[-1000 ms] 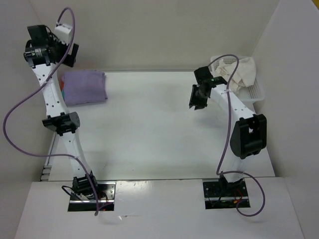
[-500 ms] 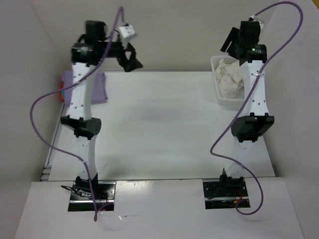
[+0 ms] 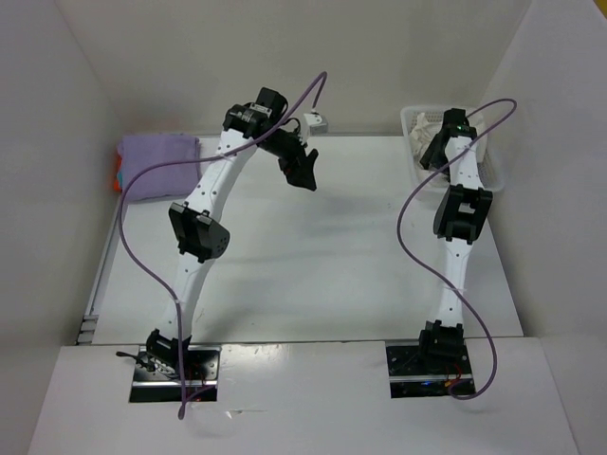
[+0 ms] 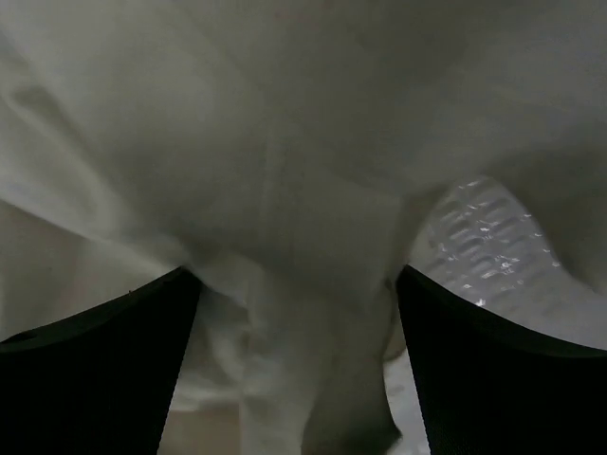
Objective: Fold and stack the t-shirts
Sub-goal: Grab crumpled tshirt from bin with the right arm
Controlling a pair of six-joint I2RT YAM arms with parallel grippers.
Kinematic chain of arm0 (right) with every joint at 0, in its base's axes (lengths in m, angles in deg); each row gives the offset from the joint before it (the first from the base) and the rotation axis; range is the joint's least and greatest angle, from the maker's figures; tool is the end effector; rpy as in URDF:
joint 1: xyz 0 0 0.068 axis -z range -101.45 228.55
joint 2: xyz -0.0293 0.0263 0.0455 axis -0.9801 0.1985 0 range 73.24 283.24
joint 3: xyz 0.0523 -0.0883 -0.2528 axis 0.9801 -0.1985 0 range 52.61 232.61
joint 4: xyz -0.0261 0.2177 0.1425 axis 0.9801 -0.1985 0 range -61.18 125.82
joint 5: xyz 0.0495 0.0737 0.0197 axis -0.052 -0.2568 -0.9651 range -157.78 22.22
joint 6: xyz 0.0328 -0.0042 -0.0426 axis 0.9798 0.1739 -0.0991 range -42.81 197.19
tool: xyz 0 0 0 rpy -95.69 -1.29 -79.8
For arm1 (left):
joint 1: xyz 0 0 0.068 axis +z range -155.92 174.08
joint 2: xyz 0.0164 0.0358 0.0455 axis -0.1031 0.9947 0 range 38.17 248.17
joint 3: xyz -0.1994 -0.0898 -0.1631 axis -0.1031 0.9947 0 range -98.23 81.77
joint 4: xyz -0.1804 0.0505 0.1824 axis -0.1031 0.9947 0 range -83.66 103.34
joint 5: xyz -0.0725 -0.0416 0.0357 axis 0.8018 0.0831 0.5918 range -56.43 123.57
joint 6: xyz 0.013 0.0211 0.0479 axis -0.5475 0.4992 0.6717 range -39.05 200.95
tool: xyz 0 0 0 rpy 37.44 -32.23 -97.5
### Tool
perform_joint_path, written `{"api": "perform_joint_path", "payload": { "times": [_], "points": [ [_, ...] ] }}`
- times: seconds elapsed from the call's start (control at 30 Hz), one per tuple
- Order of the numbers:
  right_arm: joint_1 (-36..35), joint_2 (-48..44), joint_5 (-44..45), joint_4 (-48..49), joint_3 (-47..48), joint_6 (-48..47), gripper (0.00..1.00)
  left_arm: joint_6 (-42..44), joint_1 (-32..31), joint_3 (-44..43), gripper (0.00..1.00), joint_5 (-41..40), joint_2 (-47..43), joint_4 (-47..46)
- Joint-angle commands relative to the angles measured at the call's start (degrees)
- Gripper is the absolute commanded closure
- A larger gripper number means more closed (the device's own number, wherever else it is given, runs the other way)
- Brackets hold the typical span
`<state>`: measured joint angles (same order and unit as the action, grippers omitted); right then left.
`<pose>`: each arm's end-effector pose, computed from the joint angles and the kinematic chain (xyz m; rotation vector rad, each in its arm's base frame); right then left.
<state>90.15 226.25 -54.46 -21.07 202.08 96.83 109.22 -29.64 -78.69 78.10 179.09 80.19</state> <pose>0.5442 -0.1200 0.1835 0.7773 2.4827 -0.2548 0.4420 -0.2214 0.3376 1.3035 1.9688 -0.9278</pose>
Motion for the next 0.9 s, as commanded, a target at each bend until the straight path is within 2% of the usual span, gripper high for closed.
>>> {"api": "perform_joint_path", "payload": {
  "times": [0.0, 0.1, 0.13, 0.17, 0.3, 0.6, 0.8, 0.83, 0.87],
  "points": [
    [-0.3, -0.1, 0.5, -1.7, 4.3, 0.0, 0.15, -0.1, 1.3, 0.1, 0.0, -0.6, -1.6, 0.2],
    [-0.3, 0.7, -2.4, -1.7, 5.0, 0.0, 0.66, -0.1, 1.3, 1.5, 0.0, -1.7, -1.6, 0.2],
    [-0.3, 0.7, -2.4, -1.7, 5.5, 0.0, 0.96, -0.1, 1.3, 1.6, 0.0, -1.7, -1.6, 0.2],
    [-0.3, 0.7, -3.1, -1.7, 5.5, 0.0, 1.0, -0.1, 0.8, 2.1, 0.0, -2.4, -1.6, 0.2],
    [-0.3, -3.9, -3.8, -1.1, 7.0, 0.6, 1.0, -0.1, 0.8, 3.2, 0.0, -3.0, -3.6, 0.2],
    [-0.8, -23.4, -5.9, 2.0, 11.6, 1.7, 1.0, -0.6, -0.9, 8.4, 0.0, -8.2, -11.8, -0.5],
    [-1.4, -35.6, -14.0, 4.9, 10.6, 1.7, 1.0, -1.3, -0.9, 13.3, 0.0, -13.7, -17.3, -1.6],
    [-1.4, -37.3, -16.3, 6.1, 10.6, 1.7, 1.0, -2.0, -0.9, 13.9, 0.0, -14.6, -18.0, -2.5],
    [-1.4, -41.0, -22.4, 7.3, 10.6, 1.2, 1.0, -2.0, -0.9, 14.6, 0.0, -16.7, -18.8, -3.5]
  ]
}}
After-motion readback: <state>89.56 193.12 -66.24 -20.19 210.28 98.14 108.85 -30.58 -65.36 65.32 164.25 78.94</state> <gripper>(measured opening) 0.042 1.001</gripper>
